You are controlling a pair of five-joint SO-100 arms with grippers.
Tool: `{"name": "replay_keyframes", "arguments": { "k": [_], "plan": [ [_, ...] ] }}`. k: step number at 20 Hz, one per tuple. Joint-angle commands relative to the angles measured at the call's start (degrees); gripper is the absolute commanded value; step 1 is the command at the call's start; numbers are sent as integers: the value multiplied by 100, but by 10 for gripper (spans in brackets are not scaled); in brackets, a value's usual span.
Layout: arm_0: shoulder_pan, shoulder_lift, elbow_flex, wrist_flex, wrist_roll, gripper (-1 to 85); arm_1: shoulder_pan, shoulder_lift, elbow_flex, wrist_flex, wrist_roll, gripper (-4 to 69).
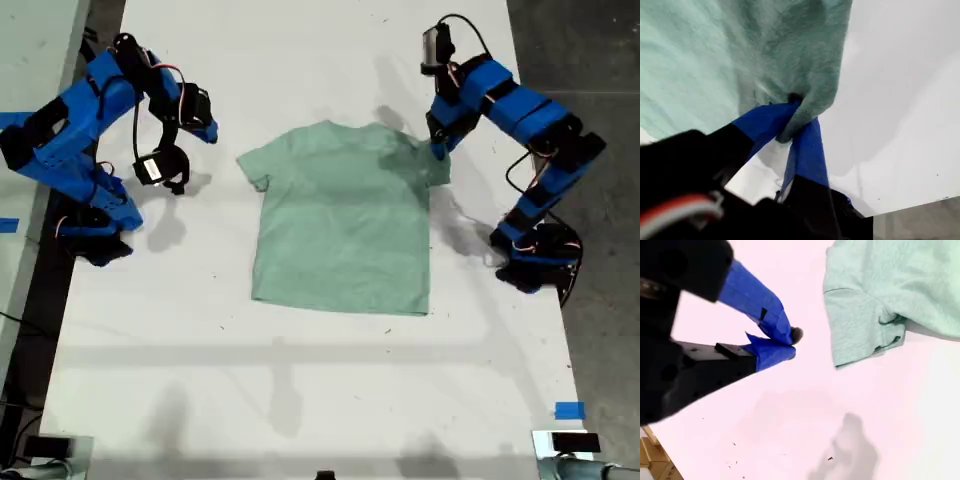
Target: Fold tshirt
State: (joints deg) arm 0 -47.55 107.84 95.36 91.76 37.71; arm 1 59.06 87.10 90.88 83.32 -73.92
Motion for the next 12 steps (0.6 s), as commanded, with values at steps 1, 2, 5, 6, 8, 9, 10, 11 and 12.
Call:
{"name": "replay_keyframes", "arguments": {
  "k": [1,2,5,6,8,9,10,11,12],
  "plan": [
    [-9,35,-88,-97,9,1,-562,483,-1011,527,264,-10],
    [0,26,-88,-97,9,1,-773,387,-1213,510,413,-10],
    [18,26,-70,-97,0,1,-1573,-422,-2197,448,914,-11],
    [18,26,-70,-97,0,1,-1837,-817,-2646,457,1072,-11],
    [26,26,-62,-97,0,1,-2312,-1679,-3656,457,1345,-11],
    [26,26,-44,-97,-9,1,-2522,-2145,-4228,492,1450,-11],
    [35,26,-26,-123,-9,1,-2663,-2593,-4729,501,1556,-11],
    [35,26,-9,-149,-9,1,-2777,-2909,-4957,325,1670,-11],
    [44,26,18,-185,-9,1,-2874,-3111,-4983,53,1767,-11]
  ]
}}
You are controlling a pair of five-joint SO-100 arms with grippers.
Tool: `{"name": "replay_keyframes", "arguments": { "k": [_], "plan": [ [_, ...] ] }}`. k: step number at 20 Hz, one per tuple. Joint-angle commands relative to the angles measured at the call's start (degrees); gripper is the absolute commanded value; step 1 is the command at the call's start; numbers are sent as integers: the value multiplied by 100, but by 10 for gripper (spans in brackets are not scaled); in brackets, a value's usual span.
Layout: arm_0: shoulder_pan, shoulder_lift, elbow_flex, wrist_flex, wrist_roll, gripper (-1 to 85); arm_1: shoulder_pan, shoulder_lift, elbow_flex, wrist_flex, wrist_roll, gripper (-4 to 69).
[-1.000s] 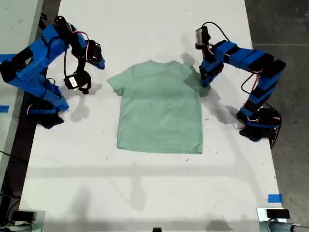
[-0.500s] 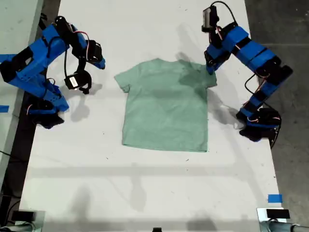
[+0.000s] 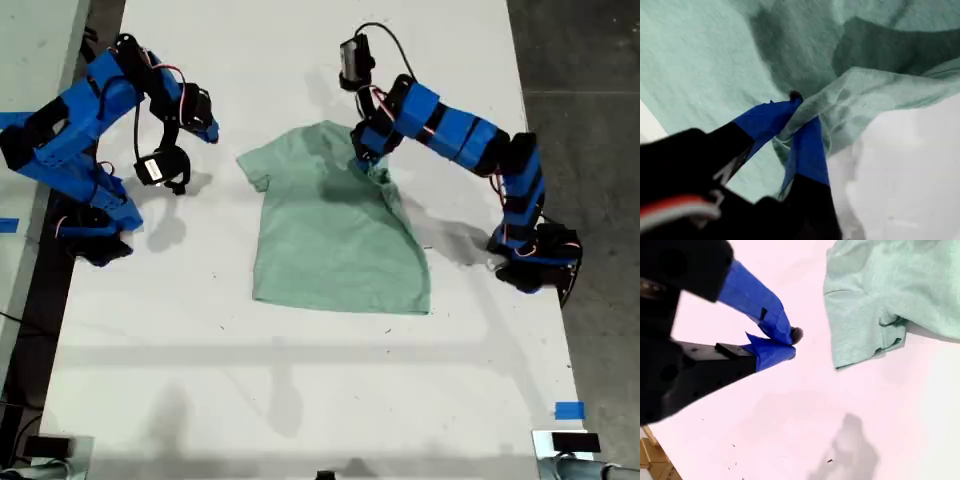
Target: Fold tshirt
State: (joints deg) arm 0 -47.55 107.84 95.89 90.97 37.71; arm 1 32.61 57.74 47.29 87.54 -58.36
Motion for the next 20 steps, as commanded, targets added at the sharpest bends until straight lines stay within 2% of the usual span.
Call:
{"name": "replay_keyframes", "arguments": {
  "k": [1,2,3,4,7,11,14,16,18,20],
  "plan": [
    [44,18,-18,-141,-9,1,-272,-387,-624,-580,352,-10],
    [44,18,-18,-149,-9,1,-308,-580,-633,-747,448,51],
    [44,18,-26,-158,-9,1,-352,-686,-668,-809,492,317],
    [44,18,-26,-158,-9,7,-404,-650,-677,-791,448,383],
    [-26,9,-26,-114,-9,42,-255,-18,-686,-211,387,299],
    [-44,26,-149,88,-9,61,53,1266,-316,668,53,268],
    [-62,70,-448,325,-9,304,185,2470,879,686,-62,247],
    [-141,44,-598,281,70,351,211,3103,1679,615,9,245],
    [-325,-246,-563,88,220,360,167,3586,2294,545,123,243],
    [-431,-677,-387,-360,308,363,97,3973,2769,466,220,242]
  ]
}}
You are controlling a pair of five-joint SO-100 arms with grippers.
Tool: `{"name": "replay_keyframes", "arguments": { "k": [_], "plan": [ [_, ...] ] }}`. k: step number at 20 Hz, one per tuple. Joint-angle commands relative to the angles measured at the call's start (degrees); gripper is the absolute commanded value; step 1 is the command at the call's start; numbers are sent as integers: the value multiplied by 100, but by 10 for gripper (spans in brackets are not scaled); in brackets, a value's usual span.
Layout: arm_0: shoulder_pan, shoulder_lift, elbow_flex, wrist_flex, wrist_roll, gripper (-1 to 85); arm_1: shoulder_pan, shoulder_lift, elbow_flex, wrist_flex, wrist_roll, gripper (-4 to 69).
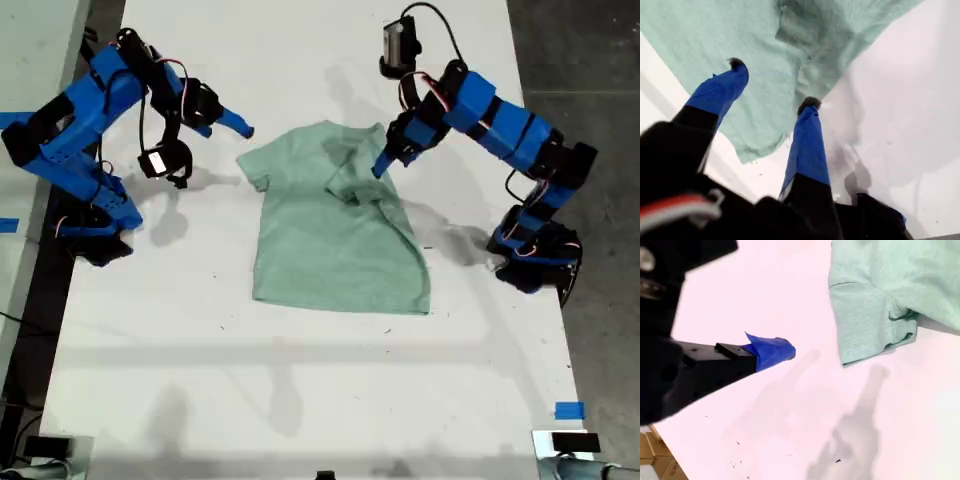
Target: Fold tshirt
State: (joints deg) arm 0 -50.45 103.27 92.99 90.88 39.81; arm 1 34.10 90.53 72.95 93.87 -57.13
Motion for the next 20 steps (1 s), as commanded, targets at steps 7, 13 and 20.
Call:
{"name": "replay_keyframes", "arguments": {
  "k": [7,13,20],
  "plan": [
    [-562,-2276,-18,-1600,352,362,-202,1846,1169,-299,308,231],
    [-677,-4017,-853,-1547,457,358,-220,2672,1863,-457,413,223],
    [-536,-5063,-2065,-1020,650,1,-105,3129,2452,-571,431,221]
  ]
}}
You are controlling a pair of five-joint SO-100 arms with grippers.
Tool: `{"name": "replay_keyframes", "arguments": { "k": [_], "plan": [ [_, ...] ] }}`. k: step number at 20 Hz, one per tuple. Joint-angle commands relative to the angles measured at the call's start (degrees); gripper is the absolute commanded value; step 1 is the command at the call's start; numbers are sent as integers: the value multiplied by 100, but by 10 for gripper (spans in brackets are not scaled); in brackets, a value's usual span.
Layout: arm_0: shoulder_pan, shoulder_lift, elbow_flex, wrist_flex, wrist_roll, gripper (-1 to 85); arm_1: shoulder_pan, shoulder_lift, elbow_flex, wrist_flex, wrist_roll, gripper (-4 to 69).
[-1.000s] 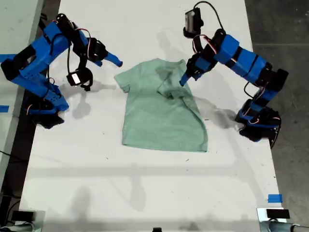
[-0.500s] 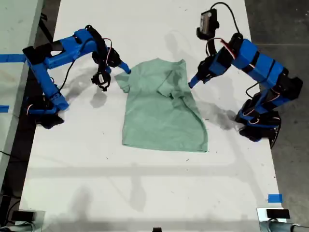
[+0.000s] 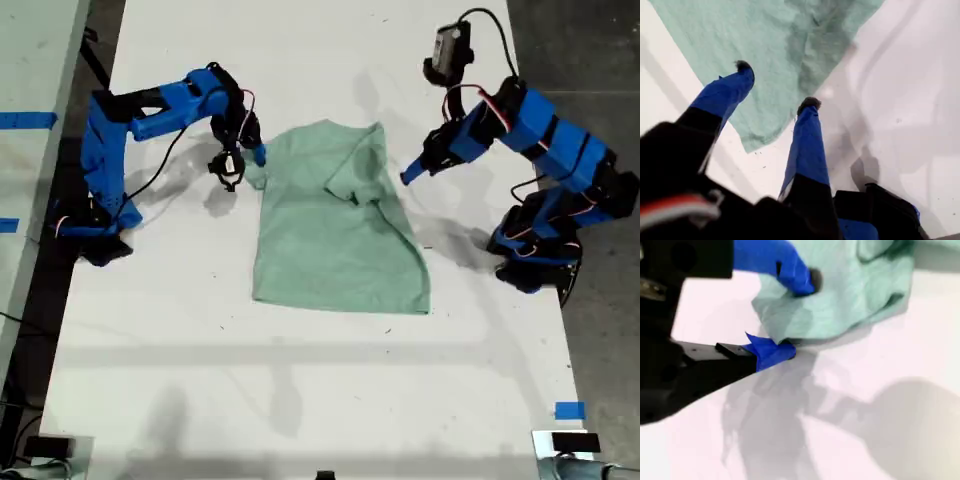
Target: Fold tshirt
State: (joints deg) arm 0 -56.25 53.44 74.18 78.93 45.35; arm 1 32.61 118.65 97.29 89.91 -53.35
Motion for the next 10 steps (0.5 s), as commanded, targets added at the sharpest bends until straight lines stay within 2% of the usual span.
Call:
{"name": "replay_keyframes", "arguments": {
  "k": [1,6,10],
  "plan": [
    [70,-79,-167,149,97,1,62,387,114,-202,53,221],
    [-202,642,70,281,44,1,141,606,369,-220,53,219],
    [-624,2347,958,396,-79,1,167,765,571,-220,79,218]
  ]
}}
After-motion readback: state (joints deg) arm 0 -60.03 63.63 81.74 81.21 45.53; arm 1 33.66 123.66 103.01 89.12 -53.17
